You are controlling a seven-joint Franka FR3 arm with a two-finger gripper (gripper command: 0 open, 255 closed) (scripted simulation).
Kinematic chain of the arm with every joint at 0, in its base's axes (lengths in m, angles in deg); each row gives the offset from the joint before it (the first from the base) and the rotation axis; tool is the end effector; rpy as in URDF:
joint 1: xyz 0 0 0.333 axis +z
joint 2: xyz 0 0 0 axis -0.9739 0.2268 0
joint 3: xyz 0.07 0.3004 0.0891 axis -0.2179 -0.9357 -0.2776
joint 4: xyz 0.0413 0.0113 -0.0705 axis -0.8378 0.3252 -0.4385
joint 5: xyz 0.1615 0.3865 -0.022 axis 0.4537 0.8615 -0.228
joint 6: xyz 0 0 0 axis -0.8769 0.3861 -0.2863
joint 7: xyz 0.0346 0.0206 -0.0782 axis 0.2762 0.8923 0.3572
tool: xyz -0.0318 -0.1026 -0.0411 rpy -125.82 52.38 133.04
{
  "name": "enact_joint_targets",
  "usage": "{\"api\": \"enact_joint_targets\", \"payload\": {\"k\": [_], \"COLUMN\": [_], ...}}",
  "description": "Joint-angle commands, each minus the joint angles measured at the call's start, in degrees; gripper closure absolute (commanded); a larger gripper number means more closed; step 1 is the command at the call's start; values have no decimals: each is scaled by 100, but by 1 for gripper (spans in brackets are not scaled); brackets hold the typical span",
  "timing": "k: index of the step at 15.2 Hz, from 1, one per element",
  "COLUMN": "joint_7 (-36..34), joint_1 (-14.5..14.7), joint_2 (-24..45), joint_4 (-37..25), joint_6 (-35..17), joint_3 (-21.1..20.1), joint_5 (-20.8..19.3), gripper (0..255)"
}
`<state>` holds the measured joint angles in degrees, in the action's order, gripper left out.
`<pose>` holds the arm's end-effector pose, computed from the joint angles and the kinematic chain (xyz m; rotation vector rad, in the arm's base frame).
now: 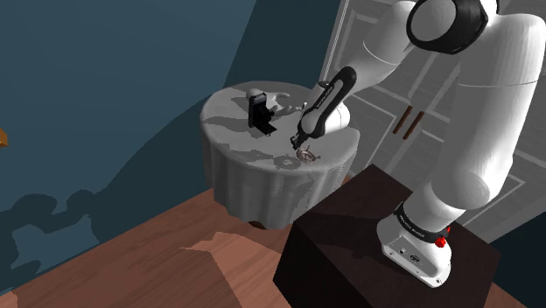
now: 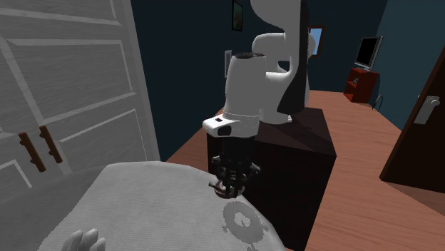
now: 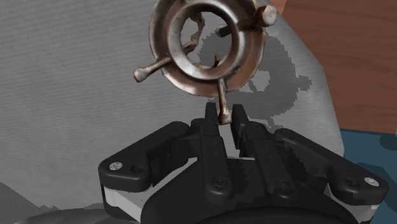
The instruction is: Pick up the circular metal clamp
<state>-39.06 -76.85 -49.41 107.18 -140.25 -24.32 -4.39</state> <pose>0.5066 -0.0341 0.1226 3.0966 0.0849 0.3127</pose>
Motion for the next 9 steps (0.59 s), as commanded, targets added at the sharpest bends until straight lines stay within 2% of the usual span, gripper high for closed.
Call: {"api": "enact_joint_targets", "payload": {"k": [1, 9], "joint_7": [-27, -108], "joint_1": [58, 186], "joint_2": [-197, -728], "joint_4": [42, 149], "joint_6": [157, 584], "joint_3": [56, 207], "joint_5": [-21, -122], "gripper": [255, 255]}}
